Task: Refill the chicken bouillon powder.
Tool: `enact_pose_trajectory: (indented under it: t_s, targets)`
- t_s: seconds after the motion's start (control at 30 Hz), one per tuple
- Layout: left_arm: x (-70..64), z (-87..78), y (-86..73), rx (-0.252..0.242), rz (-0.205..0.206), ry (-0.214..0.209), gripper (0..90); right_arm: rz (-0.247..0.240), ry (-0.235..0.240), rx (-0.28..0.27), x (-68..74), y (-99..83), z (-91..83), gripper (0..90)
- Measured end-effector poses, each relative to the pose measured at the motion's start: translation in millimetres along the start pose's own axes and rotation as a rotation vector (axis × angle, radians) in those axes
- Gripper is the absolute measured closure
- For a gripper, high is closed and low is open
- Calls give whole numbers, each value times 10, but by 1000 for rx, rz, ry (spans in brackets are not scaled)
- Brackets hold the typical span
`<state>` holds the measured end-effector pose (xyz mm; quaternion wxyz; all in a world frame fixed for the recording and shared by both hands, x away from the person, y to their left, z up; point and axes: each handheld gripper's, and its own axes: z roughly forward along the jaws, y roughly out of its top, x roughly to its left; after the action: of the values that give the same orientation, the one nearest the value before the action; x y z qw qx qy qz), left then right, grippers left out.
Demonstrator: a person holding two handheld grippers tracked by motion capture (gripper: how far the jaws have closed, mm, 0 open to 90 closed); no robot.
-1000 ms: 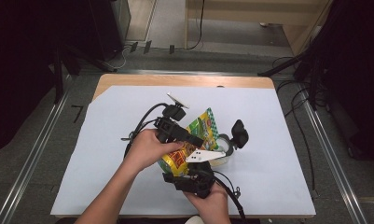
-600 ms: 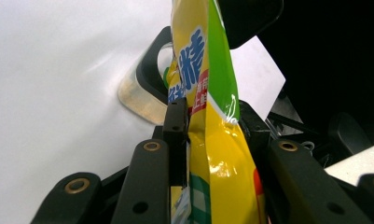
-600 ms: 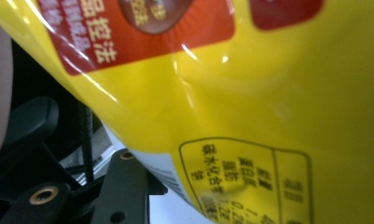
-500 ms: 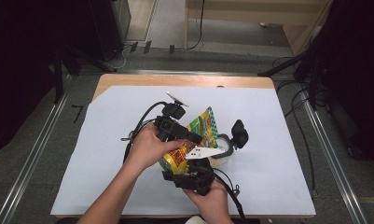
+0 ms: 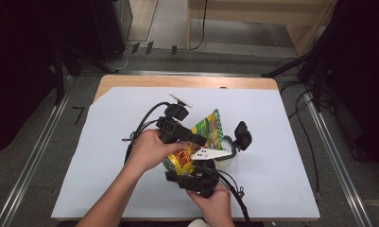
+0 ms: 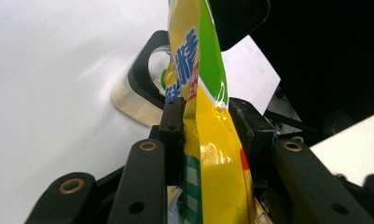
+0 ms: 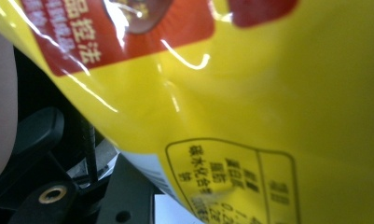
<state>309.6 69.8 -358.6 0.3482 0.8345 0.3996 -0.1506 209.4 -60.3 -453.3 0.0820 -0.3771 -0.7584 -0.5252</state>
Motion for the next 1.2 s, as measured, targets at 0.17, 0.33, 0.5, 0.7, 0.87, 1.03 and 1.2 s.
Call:
enact_pose_trajectory:
  t_s: [0.17,0.33,0.5,0.7,0.87,1.03,1.2]
  targets:
    - [-2,12,1,5,6,17,754,-27,-6,0,24,-5,7,583]
    - [-6,18,1,-3,20,21,766,-46,-9,13,31,-9,9,574]
    - [1,40,10,0,20,18,765,-53,-38,23,14,-6,5,631]
    - [-5,46,9,3,24,28,798,-79,-41,24,22,-17,15,597]
    - [-12,42,13,2,26,32,798,-95,-54,30,25,-16,24,616]
    - [-25,28,24,8,12,27,792,-79,-47,27,32,-9,21,650]
    - [-78,-16,39,-18,29,12,696,-26,-7,-12,49,5,-10,653]
